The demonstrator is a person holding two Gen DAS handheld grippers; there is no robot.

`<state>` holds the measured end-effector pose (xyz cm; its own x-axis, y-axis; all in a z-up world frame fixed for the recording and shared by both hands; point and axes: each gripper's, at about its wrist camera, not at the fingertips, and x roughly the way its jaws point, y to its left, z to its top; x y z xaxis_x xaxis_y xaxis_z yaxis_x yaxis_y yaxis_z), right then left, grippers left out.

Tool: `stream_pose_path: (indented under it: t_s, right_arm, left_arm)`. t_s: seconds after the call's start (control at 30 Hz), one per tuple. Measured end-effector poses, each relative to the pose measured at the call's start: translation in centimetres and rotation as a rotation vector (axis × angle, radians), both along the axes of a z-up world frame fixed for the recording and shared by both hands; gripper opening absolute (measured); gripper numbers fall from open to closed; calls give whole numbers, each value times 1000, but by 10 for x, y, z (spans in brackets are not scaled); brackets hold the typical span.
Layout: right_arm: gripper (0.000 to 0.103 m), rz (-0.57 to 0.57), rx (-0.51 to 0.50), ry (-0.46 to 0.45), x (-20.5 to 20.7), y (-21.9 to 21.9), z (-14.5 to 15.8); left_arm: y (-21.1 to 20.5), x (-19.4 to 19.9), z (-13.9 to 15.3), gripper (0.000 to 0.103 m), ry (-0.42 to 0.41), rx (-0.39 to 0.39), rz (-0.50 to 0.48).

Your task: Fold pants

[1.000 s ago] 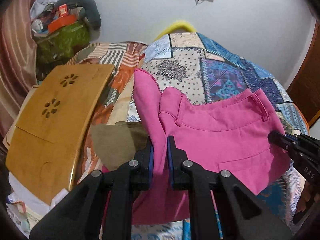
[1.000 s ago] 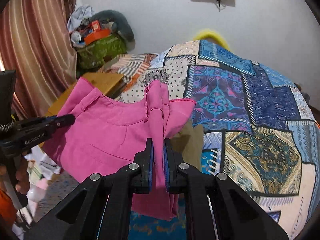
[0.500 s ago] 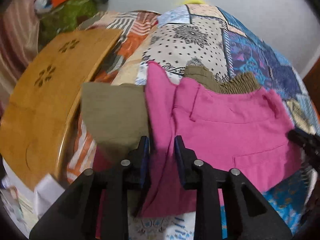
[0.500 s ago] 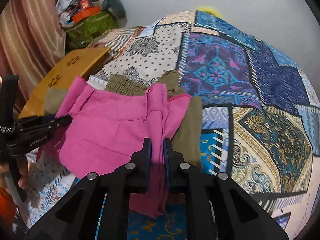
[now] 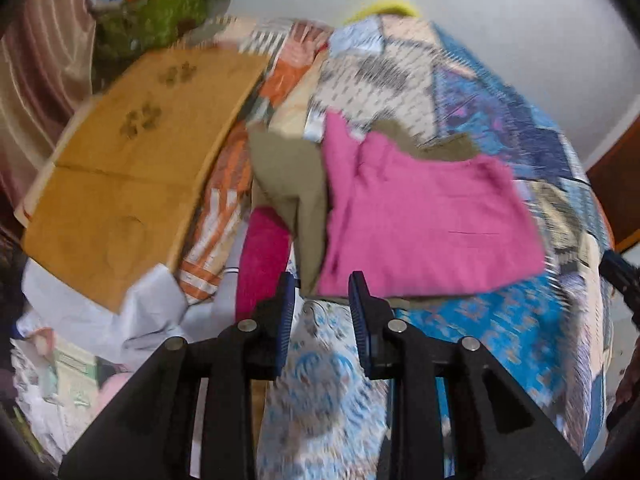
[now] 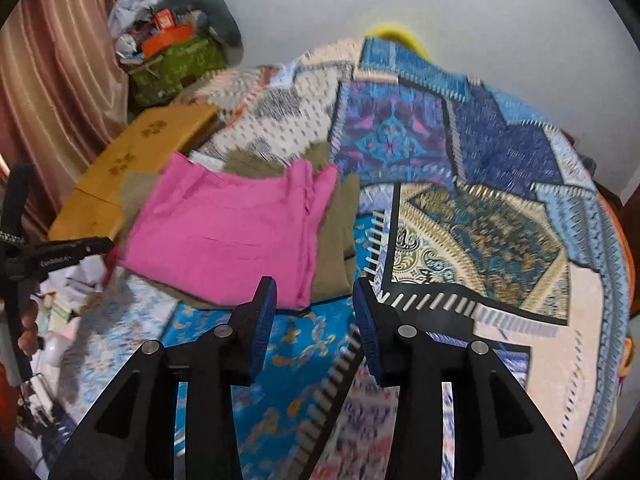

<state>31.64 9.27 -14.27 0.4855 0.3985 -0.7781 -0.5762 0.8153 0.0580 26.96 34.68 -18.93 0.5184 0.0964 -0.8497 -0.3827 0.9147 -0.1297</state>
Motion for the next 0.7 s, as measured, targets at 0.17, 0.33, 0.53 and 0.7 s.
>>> stream_pose_path:
  t_s: [0.17, 0.33, 0.53, 0.7]
  right_arm:
    - [36, 28, 96, -104, -45, -14, 61]
    - [36, 59, 204, -228, -99, -32, 116]
    - [36, 104, 303, -386, -170, -57, 162]
    - [36, 133, 389, -507, -229, -80, 185]
  left_arm:
    - [-48, -54, 87, 29, -175, 105, -83]
    - [-100, -121, 164, 29, -375, 177, -160]
    - [-158, -206, 221, 29, -602, 309, -191]
    - [-183, -256, 235, 29, -710, 308, -190]
